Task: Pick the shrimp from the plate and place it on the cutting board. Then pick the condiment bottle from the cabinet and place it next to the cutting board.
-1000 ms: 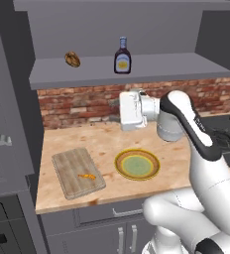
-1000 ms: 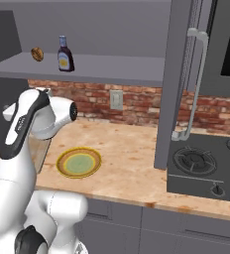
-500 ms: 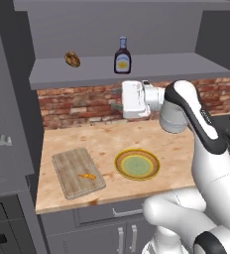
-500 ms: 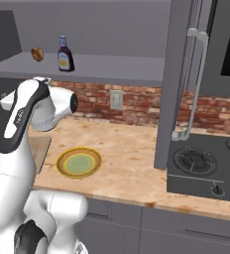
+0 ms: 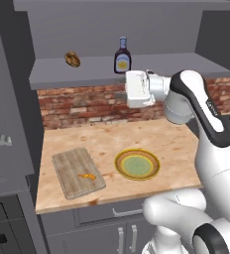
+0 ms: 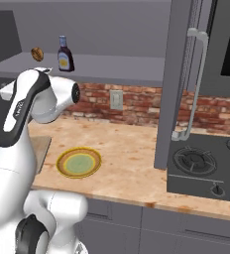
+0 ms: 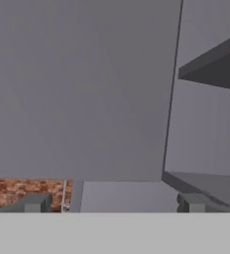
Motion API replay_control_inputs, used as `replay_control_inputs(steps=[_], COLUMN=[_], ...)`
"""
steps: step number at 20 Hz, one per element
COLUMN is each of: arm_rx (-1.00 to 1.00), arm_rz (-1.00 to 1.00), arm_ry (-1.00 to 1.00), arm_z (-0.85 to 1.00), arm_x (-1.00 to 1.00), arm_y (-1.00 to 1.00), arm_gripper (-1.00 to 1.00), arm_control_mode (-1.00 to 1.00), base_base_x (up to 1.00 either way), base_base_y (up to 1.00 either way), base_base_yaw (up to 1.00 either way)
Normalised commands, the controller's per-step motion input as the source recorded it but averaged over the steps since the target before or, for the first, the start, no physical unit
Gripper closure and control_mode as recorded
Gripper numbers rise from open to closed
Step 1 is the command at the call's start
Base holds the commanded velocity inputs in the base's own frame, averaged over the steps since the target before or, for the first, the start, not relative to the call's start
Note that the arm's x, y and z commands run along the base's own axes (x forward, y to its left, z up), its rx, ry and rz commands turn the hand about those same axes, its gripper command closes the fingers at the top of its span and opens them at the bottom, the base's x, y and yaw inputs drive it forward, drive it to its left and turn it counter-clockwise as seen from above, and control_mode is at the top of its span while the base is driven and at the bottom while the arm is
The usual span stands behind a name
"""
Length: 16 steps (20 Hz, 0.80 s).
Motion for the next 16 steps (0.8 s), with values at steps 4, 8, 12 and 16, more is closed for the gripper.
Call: replay_control_inputs(steps=[4, 8, 12, 16], arm_rx=[0.0, 0.0, 0.0, 0.0], arm_rz=[0.0, -0.01, -0.01, -0.05], arm_ry=[0.0, 0.0, 0.0, 0.0], arm_z=[0.19, 0.22, 0.19, 0.1], arm_x=[0.0, 0.0, 0.0, 0.02], arm_y=[-0.16, -0.16, -0.12, -0.04], arm_gripper=[-1.0, -1.0, -1.0, -1.0], arm_control_mode=[-1.0, -1.0, -1.0, -1.0], base_base_x=[0.0, 0.0, 0.0, 0.0], base_base_y=[0.0, 0.0, 0.0, 0.0], base_base_yaw=[0.0, 0.0, 0.0, 0.0])
